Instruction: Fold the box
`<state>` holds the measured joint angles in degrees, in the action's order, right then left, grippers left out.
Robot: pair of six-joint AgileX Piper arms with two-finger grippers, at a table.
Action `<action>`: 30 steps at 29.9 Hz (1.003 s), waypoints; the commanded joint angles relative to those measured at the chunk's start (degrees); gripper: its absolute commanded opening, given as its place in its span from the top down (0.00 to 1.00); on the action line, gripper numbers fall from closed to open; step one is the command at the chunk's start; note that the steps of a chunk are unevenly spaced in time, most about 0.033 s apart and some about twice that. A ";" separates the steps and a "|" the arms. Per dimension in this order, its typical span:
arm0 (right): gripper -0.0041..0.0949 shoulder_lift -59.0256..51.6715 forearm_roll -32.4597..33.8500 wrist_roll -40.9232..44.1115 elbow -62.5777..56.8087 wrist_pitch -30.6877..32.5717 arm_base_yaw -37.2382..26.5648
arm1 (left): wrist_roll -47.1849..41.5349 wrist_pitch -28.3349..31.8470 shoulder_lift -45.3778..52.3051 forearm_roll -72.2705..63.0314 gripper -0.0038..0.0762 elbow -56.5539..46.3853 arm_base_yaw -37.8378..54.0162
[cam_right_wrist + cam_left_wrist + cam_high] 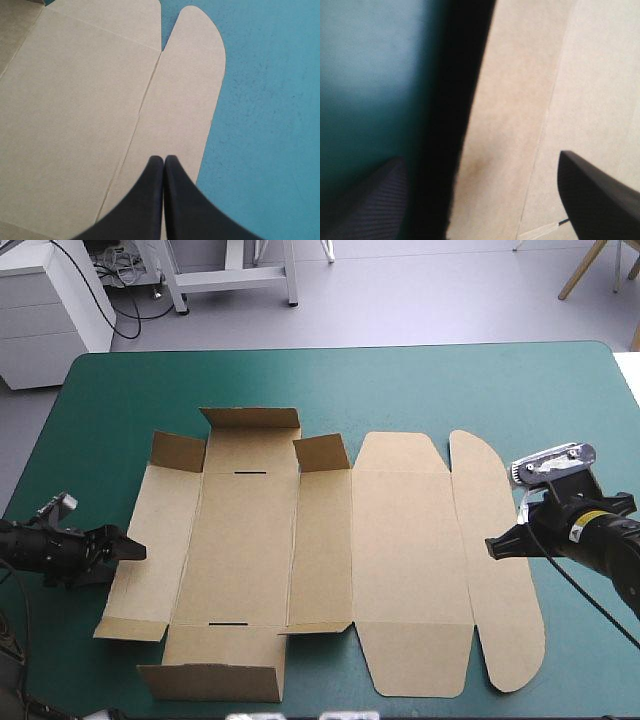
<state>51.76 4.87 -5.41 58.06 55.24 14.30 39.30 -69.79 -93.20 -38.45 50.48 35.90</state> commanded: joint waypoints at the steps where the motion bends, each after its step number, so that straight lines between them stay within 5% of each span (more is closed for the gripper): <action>1: 0.98 -0.58 0.69 -0.56 1.38 -3.10 -0.35 | 0.44 -4.81 0.27 1.92 0.21 -1.80 -3.31; 16: 0.98 -0.58 0.49 -0.71 1.38 -3.45 -0.35 | 0.78 -4.81 0.27 -0.34 0.23 -1.86 -13.60; 30: 0.98 -0.58 0.45 -0.71 1.38 -3.45 -0.35 | -0.39 -1.21 0.27 -0.53 0.85 -1.86 -13.60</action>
<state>51.76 4.87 -5.69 58.06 54.85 14.30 40.16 -68.68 -93.89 -38.10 48.67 23.02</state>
